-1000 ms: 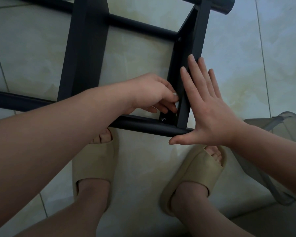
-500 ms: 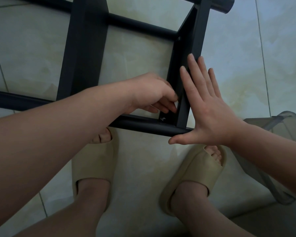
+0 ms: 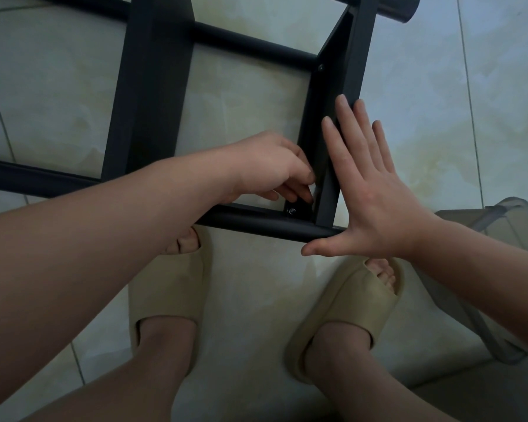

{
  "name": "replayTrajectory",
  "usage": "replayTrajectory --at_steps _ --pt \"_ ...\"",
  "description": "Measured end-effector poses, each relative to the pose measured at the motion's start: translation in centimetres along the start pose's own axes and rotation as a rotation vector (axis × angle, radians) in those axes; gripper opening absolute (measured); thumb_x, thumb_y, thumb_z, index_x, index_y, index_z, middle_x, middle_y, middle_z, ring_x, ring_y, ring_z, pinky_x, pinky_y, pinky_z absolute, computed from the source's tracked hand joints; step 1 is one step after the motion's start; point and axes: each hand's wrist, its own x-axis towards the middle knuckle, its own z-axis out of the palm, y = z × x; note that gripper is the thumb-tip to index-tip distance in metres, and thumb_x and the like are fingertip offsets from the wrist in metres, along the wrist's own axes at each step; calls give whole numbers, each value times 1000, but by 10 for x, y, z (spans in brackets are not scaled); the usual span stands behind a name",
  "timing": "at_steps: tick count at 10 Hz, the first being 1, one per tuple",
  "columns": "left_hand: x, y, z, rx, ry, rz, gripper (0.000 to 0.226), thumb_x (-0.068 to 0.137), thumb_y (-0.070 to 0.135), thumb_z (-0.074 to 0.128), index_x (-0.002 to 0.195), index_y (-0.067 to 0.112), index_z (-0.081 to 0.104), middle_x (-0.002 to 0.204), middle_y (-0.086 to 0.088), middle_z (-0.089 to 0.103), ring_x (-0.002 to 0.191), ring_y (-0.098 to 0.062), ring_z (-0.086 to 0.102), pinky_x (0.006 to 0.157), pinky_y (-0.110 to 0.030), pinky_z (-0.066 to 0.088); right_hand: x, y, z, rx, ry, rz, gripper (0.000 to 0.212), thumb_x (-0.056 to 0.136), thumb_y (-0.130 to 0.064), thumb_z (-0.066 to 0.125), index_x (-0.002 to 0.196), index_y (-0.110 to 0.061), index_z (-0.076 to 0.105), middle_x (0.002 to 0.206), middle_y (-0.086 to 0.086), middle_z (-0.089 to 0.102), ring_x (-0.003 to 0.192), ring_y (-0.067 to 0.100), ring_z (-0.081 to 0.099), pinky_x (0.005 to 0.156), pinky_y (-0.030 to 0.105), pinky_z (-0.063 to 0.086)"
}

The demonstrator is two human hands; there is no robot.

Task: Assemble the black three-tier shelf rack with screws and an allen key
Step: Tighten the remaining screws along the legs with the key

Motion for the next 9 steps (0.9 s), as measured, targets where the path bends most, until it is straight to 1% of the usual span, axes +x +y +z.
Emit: replayTrajectory --at_steps 2,3,4,5,6,7,8,9 --pt "-1 2 0 -87 -5 0 9 95 21 60 89 21 67 83 1 78 83 -13 74 87 -35 52 0 0 0 0 -3 0 139 71 -93 51 160 3 5 167 25 -8 154 41 -13 123 65 1" --pt "-2 2 0 -127 -16 -14 9 96 22 60 91 19 67 85 0 78 89 -17 74 88 -35 52 0 0 0 3 -5 1 139 71 -93 51 160 3 5 167 25 -7 154 41 -13 123 65 1" --pt "-2 2 1 -152 -23 -25 15 98 26 59 97 13 67 89 -2 78 95 -21 74 89 -35 52 0 0 0 5 -8 0 139 71 -93 50 160 3 4 167 25 -8 154 41 -13 122 65 1" --pt "-2 2 1 -159 -23 -28 18 99 26 58 97 10 67 86 -3 78 92 -20 74 87 -34 52 0 0 0 11 -4 -1 138 71 -94 49 160 3 4 167 25 -8 154 41 -13 122 65 1" --pt "-1 0 2 -149 -10 -42 16 100 23 57 92 11 64 80 -1 77 84 -16 73 80 -29 53 0 0 0 19 -3 -1 138 72 -95 47 160 2 4 167 24 -8 155 40 -14 123 65 0" --pt "-1 -2 3 -153 -8 -42 16 101 22 56 92 10 63 78 -1 76 79 -13 71 78 -28 51 0 0 0 16 -1 1 138 71 -95 47 160 1 4 167 24 -8 155 39 -14 123 64 0" --pt "-3 -3 0 -149 -16 -31 14 100 20 55 96 9 63 79 -1 77 77 -10 71 80 -29 52 0 1 1 16 1 0 138 71 -96 47 160 1 4 168 23 -8 155 39 -14 123 64 1" --pt "-4 -4 -2 -148 -24 -30 12 100 18 55 96 10 63 79 -1 77 74 -7 71 79 -28 52 1 1 1 15 5 -1 138 71 -96 47 160 1 4 168 24 -8 155 39 -14 123 64 0"
